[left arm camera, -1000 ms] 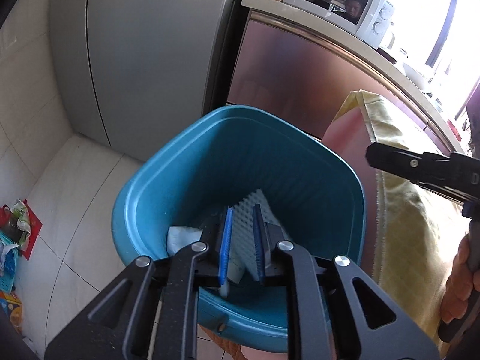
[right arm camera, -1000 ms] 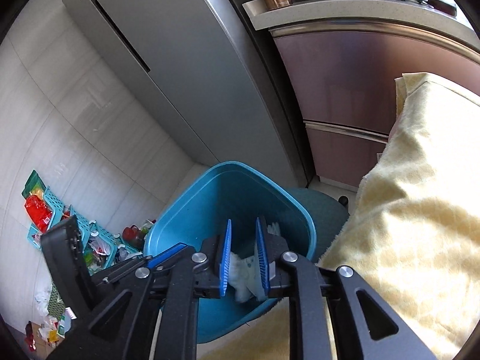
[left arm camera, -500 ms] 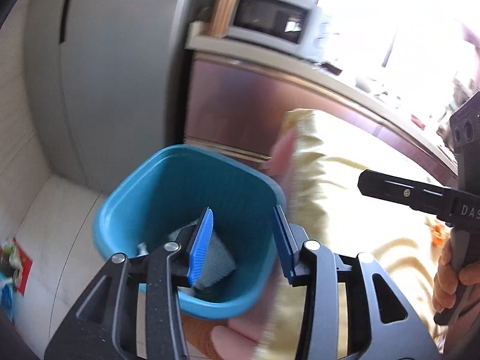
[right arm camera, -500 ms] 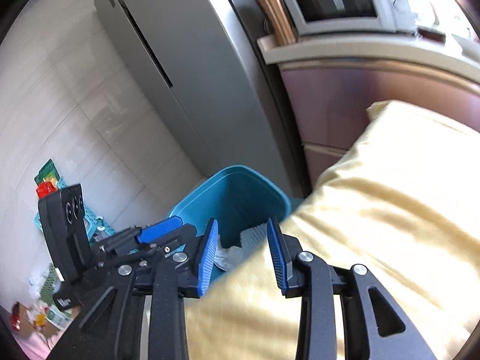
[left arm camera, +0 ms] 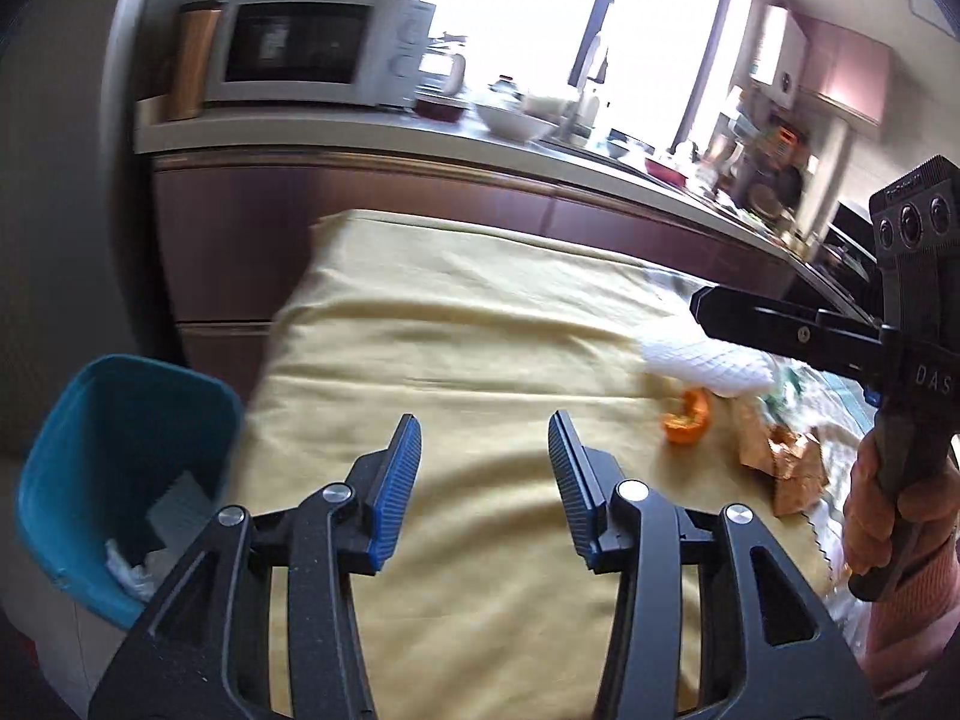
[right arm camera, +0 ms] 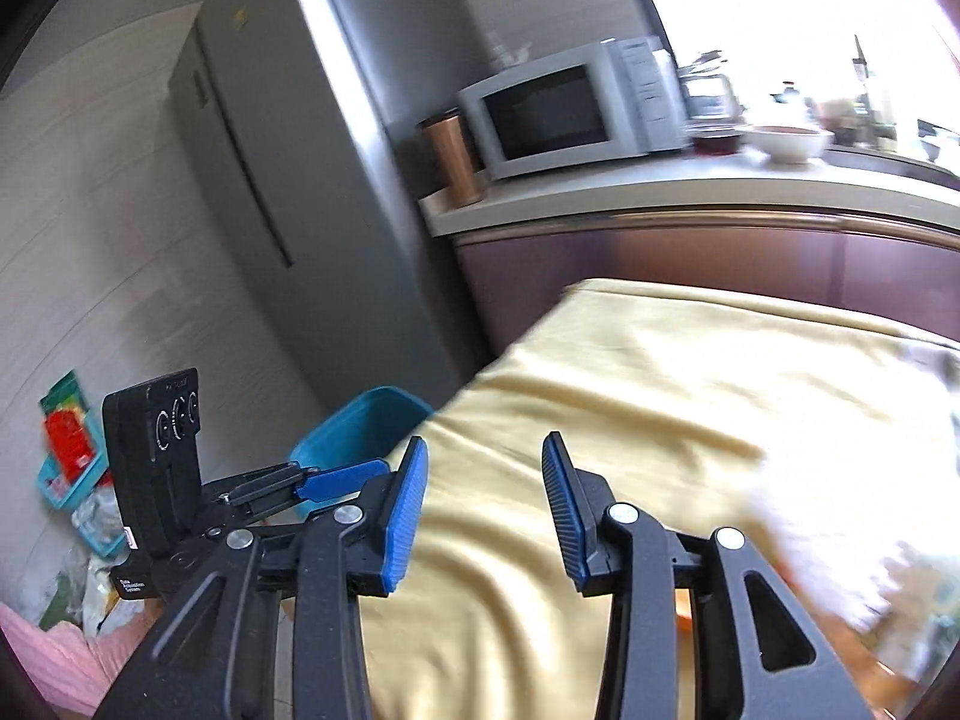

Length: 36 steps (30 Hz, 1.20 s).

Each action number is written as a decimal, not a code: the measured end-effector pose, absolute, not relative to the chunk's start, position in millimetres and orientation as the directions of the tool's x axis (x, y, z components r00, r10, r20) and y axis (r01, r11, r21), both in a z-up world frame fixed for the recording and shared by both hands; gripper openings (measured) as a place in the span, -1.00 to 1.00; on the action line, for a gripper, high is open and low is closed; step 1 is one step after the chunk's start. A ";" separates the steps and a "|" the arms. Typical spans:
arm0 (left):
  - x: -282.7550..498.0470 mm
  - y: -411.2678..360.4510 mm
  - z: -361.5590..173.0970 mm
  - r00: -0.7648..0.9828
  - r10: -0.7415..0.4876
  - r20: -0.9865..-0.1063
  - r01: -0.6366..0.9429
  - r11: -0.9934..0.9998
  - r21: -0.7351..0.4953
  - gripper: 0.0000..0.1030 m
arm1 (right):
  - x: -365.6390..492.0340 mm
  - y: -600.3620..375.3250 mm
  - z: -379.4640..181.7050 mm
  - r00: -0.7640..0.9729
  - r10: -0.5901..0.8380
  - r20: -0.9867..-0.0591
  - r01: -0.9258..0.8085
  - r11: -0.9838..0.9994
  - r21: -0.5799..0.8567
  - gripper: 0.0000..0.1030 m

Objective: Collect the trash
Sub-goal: 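Move both open tools back over the table, then grasp the gold snack packet with the right tool and lift it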

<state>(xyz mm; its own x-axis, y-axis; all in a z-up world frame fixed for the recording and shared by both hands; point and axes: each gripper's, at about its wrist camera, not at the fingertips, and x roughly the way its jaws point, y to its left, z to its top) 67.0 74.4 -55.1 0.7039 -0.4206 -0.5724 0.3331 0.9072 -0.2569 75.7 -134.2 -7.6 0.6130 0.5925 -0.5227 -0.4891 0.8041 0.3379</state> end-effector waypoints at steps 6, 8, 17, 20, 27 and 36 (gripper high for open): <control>57.7 14.9 -56.6 0.633 -0.514 -0.579 0.456 0.852 -0.258 -0.15 | 49.0 -210.7 -20.0 0.699 0.478 -0.532 -0.327 0.875 0.357 -0.21; 52.5 2.1 -59.5 0.605 -0.542 -0.583 0.490 0.831 -0.263 -0.15 | 39.1 -239.1 -27.6 0.723 0.427 -0.544 -0.254 0.895 0.366 -0.20; 49.3 -48.1 -67.9 0.522 -0.592 -0.614 0.575 0.776 -0.260 -0.14 | 10.1 -328.8 -70.3 0.748 0.258 -0.611 0.005 0.919 0.394 -0.03; 53.0 -55.7 -71.0 0.522 -0.574 -0.630 0.564 0.787 -0.250 -0.12 | 2.8 -341.2 -80.8 0.737 0.268 -0.620 0.010 0.913 0.407 0.10; 77.2 -53.3 -79.0 0.502 -0.546 -0.671 0.496 0.817 -0.294 -0.10 | -8.7 -340.3 -98.0 0.705 0.338 -0.623 -0.026 0.890 0.455 0.17; 103.3 -64.7 -93.5 0.429 -0.568 -0.703 0.460 0.807 -0.371 -0.08 | -11.5 -335.1 -104.3 0.688 0.415 -0.595 -0.074 0.856 0.512 -0.14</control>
<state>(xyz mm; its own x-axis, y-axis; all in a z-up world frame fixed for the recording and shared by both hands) 103.3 -64.7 -93.5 0.4287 -0.5678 -0.7027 0.4602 0.8066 -0.3710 -11.5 -335.1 -104.3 0.6884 0.4153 -0.5946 -0.0739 0.8557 0.5122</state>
